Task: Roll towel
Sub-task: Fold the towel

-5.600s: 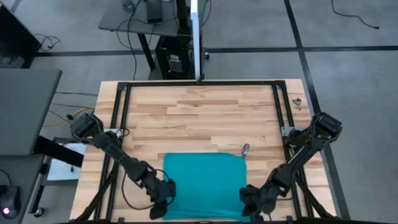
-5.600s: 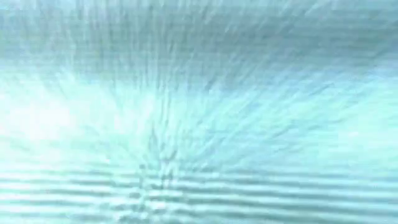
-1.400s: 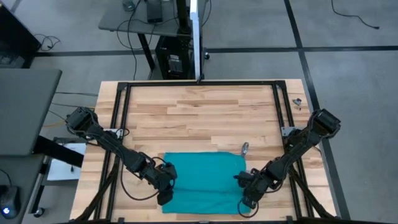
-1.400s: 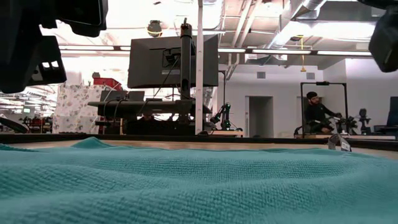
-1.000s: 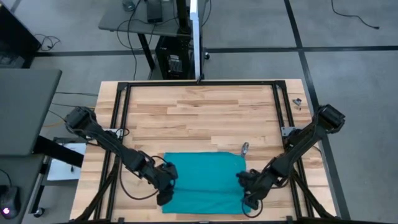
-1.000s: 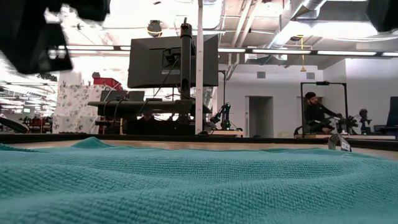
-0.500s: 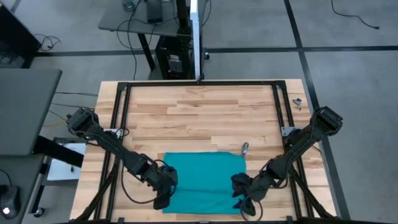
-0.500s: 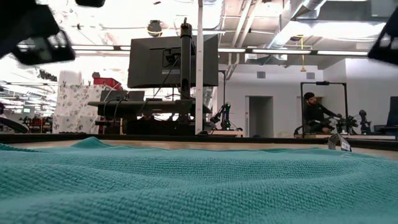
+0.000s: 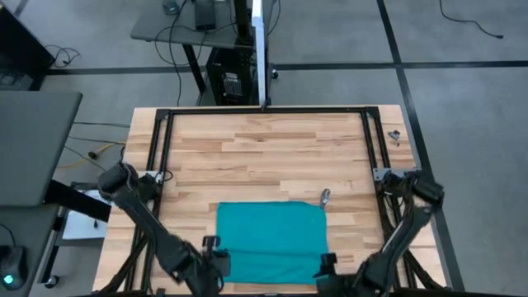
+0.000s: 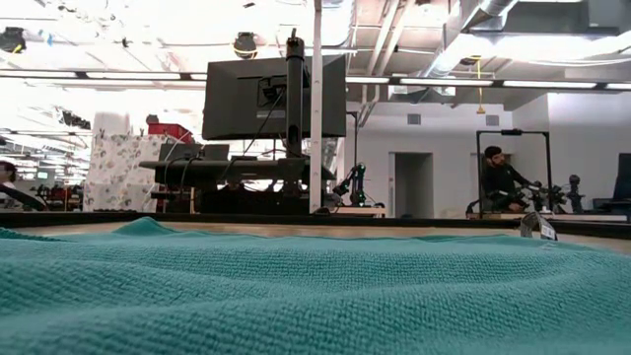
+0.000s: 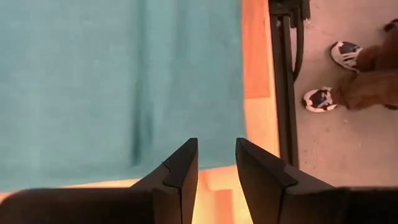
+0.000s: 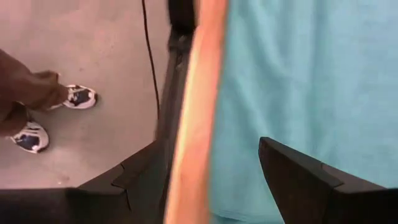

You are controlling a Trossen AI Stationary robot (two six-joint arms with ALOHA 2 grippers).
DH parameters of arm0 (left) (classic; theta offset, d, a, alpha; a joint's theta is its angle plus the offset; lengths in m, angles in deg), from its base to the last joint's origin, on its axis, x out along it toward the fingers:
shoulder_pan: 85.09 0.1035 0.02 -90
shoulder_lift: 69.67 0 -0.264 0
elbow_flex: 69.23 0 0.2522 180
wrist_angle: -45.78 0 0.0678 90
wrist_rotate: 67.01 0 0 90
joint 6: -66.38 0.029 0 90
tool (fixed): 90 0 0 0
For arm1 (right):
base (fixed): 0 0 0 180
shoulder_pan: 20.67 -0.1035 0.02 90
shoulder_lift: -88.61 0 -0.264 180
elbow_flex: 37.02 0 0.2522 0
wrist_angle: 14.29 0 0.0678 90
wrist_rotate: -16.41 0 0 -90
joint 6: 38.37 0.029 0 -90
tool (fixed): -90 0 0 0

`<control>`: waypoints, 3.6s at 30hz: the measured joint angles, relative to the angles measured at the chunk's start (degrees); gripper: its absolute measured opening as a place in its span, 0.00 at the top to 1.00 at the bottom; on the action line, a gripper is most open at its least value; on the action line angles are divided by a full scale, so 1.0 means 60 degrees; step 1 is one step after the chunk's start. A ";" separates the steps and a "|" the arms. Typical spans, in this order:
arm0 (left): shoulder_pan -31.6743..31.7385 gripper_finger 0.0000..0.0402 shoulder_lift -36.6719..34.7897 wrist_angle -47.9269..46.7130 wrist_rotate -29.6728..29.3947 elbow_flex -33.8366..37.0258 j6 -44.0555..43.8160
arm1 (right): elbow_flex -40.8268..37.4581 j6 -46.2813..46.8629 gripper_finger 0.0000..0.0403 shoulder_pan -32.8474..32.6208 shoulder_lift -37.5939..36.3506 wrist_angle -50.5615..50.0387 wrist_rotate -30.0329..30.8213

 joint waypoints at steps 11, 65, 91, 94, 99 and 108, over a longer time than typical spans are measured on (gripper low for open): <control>-0.0233 0.77 0.2729 -0.0973 -0.0380 -0.2645 0.0057 | 0.0811 0.1302 0.39 0.0053 0.1047 -0.1831 0.0626; -0.0157 0.54 0.2858 -0.0075 -0.1030 -0.1305 -0.0736 | 0.0020 0.0420 0.39 0.0145 0.1047 -0.0878 0.0307; -0.0045 0.98 0.2659 0.0026 0.0100 -0.1328 -0.1330 | 0.0028 0.3185 0.96 -0.0033 0.1096 -0.0413 -0.1509; 0.0043 0.99 0.2253 0.0164 0.0493 -0.1228 -0.1602 | 0.0007 0.3435 0.98 -0.0072 0.0938 -0.0453 -0.1729; 0.0314 1.00 0.1403 0.1461 0.0964 -0.0125 -0.1962 | -0.0001 0.3476 0.99 -0.0072 0.0876 -0.0306 -0.2036; 0.0612 1.00 -0.0397 0.4313 0.1724 0.2764 -0.2957 | -0.0001 0.3502 1.00 -0.0035 0.0561 -0.0433 -0.2293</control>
